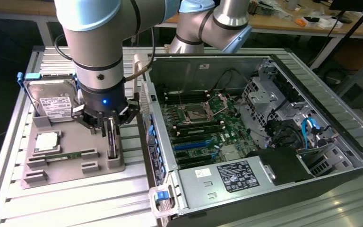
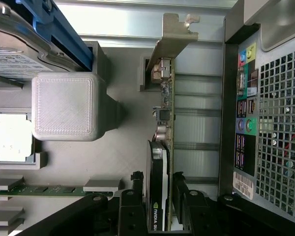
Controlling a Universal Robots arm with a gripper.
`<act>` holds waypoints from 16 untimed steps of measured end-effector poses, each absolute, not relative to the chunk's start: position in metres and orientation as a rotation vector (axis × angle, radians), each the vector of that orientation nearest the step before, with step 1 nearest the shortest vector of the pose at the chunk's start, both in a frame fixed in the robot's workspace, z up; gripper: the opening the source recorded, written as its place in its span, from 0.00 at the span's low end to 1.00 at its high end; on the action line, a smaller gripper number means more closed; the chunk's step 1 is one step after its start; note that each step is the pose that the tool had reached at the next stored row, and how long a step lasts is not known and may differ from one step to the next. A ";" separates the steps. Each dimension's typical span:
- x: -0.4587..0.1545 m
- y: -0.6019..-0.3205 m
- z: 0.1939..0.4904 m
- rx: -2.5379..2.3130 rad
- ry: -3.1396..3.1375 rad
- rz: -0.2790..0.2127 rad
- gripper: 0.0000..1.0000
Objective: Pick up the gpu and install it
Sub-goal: 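Pick up the gpu and move the gpu toward the slot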
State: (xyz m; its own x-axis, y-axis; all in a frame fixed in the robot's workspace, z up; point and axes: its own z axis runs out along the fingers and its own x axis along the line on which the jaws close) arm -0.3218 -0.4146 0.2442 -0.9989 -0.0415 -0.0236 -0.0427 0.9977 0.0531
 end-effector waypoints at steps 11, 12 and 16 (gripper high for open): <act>-0.322 -0.415 0.244 -0.066 3.117 0.084 0.27; -0.322 -0.415 0.244 -0.066 3.117 0.084 0.27; -0.322 -0.415 0.245 -0.066 3.117 0.084 0.27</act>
